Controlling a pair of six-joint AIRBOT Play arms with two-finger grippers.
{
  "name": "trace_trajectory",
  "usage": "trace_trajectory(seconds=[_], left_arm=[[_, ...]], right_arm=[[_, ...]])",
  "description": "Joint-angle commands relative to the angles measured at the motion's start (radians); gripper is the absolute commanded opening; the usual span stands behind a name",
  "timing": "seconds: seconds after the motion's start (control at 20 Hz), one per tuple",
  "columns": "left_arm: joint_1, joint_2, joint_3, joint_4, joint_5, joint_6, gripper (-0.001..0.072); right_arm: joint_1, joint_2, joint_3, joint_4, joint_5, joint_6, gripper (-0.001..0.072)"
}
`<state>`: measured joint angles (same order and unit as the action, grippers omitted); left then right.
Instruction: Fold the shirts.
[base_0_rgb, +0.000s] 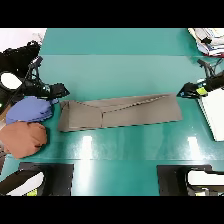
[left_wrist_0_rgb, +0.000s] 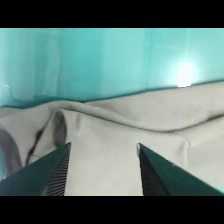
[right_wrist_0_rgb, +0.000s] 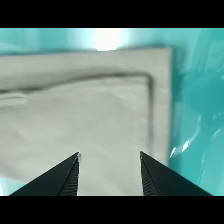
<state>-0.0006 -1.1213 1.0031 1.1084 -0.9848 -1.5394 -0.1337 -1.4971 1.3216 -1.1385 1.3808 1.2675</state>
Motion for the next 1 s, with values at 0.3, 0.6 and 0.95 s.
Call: trace_trajectory(seconds=[0.3,0.6,0.95], left_arm=[[-0.141,-0.009,0.018,-0.056,0.011,0.029,0.0026],[-0.273,-0.064,0.018,-0.066,0.039,-0.006,0.0026],[-0.445,-0.313,0.160,-0.099,0.051,-0.005,0.0026]], right_arm=[[-0.207,-0.126,-0.152,0.181,0.013,-0.190,0.0455],[-0.094,-0.234,-0.151,0.317,0.025,-0.219,0.0313],[-0.061,-0.063,-0.146,0.383,0.043,-0.255,0.0013]])
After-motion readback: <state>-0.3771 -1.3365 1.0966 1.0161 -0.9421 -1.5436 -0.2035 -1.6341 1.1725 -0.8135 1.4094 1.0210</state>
